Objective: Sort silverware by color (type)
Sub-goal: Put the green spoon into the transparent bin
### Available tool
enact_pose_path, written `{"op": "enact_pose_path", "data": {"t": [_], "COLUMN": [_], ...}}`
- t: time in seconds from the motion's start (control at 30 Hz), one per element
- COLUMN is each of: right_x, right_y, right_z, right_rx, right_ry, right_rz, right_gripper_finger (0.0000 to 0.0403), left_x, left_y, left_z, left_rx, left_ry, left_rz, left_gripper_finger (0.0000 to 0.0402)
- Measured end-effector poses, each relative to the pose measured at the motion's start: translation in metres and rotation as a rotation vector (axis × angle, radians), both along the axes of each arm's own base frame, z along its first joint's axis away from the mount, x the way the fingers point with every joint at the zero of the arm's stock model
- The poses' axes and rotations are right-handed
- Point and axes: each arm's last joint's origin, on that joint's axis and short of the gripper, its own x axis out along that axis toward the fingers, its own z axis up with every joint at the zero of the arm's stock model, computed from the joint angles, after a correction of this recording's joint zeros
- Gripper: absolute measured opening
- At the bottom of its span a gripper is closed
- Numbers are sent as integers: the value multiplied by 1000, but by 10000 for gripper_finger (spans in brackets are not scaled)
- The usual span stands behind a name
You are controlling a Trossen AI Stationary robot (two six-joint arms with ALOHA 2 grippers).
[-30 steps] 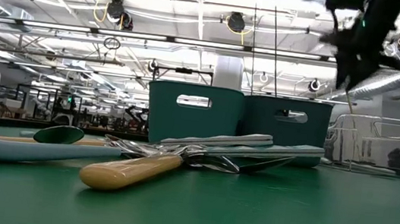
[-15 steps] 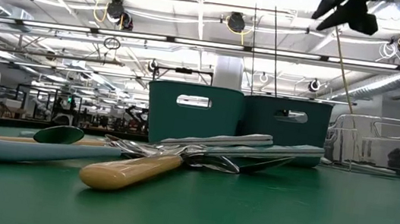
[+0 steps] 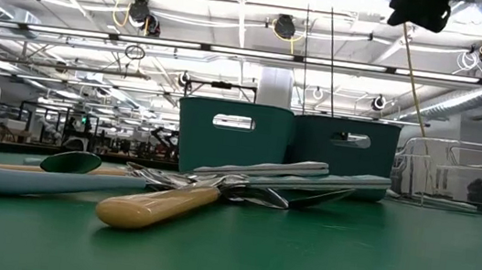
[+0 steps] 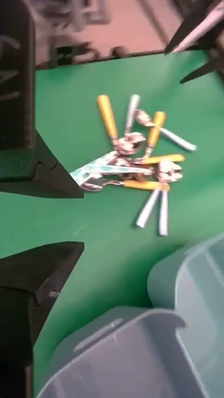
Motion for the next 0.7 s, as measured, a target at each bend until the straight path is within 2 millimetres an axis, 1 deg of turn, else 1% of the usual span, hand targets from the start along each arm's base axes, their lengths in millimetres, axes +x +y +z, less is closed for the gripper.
{"op": "enact_pose_path", "data": {"t": [0.1, 0.17, 0.23, 0.33, 0.47, 0.53, 0.7], "right_x": [2, -3, -8, -17, -26, -29, -37], "right_y": [8, 13, 17, 22, 24, 24, 28], "right_z": [-6, -9, -10, -10, -6, -5, 0], "right_rx": [-4, -12, -24, -59, -97, -100, -65], "right_ry": [49, 98, 131, 166, 158, 148, 119], "right_rz": [67, 96, 128, 193, 269, 282, 266], "right_gripper_finger": [119, 119, 119, 119, 119, 119, 119], "left_x": [17, 26, 31, 35, 34, 36, 40], "left_y": [-3, -5, -9, -13, -14, -15, -13], "left_z": [-6, -13, -22, -36, -48, -53, -64], "left_rx": [15, 65, 128, 183, 197, 228, 368], "left_ry": [-89, -123, -118, -78, -10, 3, 25], "left_rz": [-34, -96, -175, -249, -251, -239, -253], "left_gripper_finger": [177, 177, 177, 177, 177, 177, 177]}}
